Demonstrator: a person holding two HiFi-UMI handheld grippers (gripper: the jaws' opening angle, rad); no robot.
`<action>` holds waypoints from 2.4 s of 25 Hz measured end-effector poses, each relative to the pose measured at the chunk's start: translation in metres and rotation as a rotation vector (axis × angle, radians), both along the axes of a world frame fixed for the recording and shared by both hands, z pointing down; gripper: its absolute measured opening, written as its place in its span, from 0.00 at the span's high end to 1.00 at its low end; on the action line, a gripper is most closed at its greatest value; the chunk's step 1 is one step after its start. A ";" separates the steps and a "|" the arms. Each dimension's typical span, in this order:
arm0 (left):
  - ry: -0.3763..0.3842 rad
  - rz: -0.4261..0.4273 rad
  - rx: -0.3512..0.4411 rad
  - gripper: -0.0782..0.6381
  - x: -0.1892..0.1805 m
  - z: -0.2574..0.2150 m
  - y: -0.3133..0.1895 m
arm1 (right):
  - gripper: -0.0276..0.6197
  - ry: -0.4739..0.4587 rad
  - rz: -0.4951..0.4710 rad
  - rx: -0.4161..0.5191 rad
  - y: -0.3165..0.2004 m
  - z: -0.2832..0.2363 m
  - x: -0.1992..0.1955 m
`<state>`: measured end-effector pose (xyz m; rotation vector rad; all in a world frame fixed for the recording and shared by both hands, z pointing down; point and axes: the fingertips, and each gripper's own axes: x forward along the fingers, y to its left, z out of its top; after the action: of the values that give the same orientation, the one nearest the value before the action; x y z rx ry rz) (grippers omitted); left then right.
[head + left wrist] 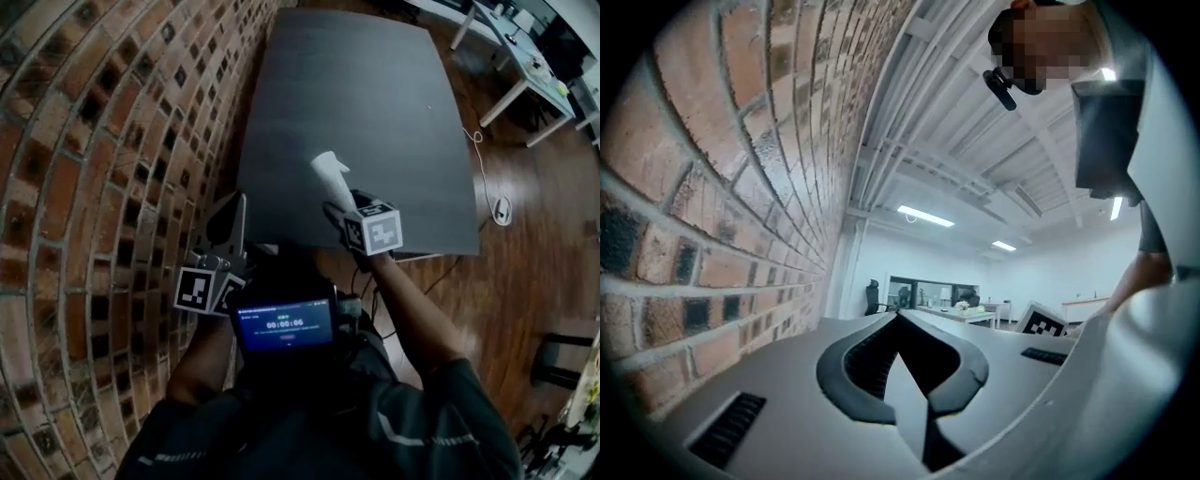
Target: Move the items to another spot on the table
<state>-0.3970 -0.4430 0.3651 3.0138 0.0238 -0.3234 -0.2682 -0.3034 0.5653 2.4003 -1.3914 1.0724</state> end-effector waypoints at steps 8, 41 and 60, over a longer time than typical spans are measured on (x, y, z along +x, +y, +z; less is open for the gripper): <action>0.004 0.196 -0.024 0.90 0.015 0.003 0.089 | 0.53 0.095 0.184 0.053 0.129 -0.060 -0.009; 0.516 0.808 0.554 0.90 0.117 -0.143 0.529 | 0.53 0.223 0.266 0.138 0.547 -0.109 0.094; 0.339 1.452 0.473 0.90 0.213 -0.147 0.696 | 0.53 0.202 0.373 0.126 0.674 -0.103 0.193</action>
<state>-0.1843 0.2528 0.2177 2.3400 2.3112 -0.6376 -0.0748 0.3706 0.4619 2.8450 -0.9982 0.7987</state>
